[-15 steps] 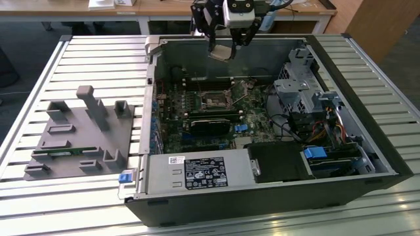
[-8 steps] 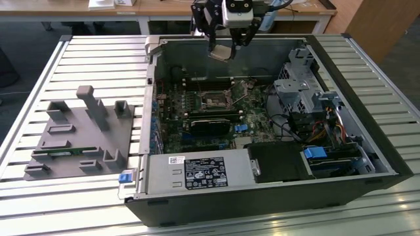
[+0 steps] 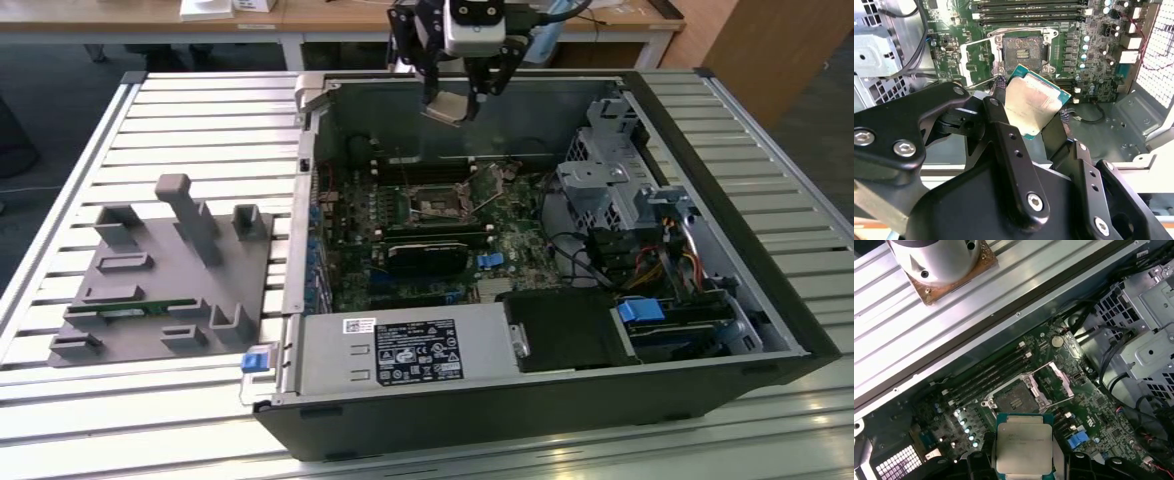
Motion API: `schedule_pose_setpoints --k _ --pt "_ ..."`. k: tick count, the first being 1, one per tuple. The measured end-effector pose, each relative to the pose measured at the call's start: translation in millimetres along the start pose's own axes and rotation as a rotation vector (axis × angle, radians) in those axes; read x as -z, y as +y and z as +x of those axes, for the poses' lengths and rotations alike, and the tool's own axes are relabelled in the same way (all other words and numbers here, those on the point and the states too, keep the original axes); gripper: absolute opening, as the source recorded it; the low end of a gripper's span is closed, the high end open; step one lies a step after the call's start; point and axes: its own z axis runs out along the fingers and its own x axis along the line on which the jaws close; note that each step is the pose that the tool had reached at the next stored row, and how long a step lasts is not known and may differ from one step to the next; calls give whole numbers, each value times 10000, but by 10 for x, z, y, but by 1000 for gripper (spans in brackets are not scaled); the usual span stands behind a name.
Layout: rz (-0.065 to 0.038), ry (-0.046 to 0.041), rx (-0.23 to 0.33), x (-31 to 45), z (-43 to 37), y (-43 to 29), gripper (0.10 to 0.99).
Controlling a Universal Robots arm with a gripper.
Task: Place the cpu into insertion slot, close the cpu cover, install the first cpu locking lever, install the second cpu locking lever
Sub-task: 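Place the cpu into insertion slot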
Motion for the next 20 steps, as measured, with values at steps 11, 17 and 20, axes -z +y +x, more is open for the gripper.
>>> schedule_pose_setpoints --k 11,17,20 --pt "-15 -80 -872 -6 15 -10 537" --pt "-17 -160 -1683 -12 16 -11 537" --pt "-24 -200 -2135 -16 16 -11 537"
